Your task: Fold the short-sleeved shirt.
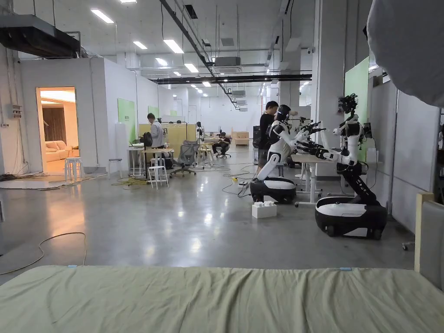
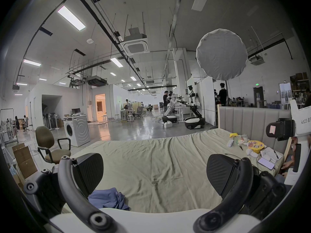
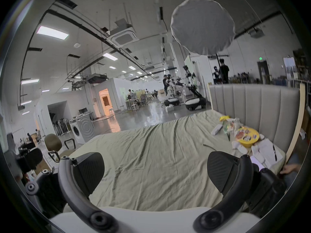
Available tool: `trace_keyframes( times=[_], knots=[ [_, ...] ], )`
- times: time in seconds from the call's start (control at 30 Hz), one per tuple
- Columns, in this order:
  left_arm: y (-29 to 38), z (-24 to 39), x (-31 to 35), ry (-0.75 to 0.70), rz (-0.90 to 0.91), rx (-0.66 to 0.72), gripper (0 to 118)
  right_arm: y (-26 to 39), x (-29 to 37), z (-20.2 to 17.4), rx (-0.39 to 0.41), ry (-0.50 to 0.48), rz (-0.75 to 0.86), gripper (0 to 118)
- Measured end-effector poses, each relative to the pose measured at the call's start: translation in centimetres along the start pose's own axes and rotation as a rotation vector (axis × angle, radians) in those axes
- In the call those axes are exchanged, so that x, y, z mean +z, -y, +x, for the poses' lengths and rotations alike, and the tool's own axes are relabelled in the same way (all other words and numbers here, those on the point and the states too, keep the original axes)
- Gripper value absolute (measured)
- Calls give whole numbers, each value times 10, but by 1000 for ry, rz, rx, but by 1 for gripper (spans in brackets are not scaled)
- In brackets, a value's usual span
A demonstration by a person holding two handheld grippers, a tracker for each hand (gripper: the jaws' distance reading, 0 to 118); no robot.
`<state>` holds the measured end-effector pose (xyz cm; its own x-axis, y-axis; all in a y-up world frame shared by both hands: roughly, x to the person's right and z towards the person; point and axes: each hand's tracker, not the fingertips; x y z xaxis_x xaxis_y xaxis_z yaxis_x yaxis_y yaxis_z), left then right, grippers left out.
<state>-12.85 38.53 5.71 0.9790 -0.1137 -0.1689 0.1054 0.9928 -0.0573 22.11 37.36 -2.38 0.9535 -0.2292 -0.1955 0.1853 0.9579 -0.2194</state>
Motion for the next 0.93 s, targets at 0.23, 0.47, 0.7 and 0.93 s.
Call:
trace_keyframes(
  times=[0.23, 0.47, 0.7, 0.93],
  knots=[
    [-2, 2, -1, 3, -4, -3, 118, -2, -5, -23, 62, 170, -68, 118],
    [-5, 3, 0, 15, 0, 13, 118, 1, -11, -24, 32, 275, -101, 118],
    [-4, 4, -2, 20, -3, 19, 118, -5, -8, -19, -14, 256, -91, 118],
    [0, 4, -4, 24, -16, 38, 118, 4, -7, -22, 81, 172, -109, 118]
  ],
)
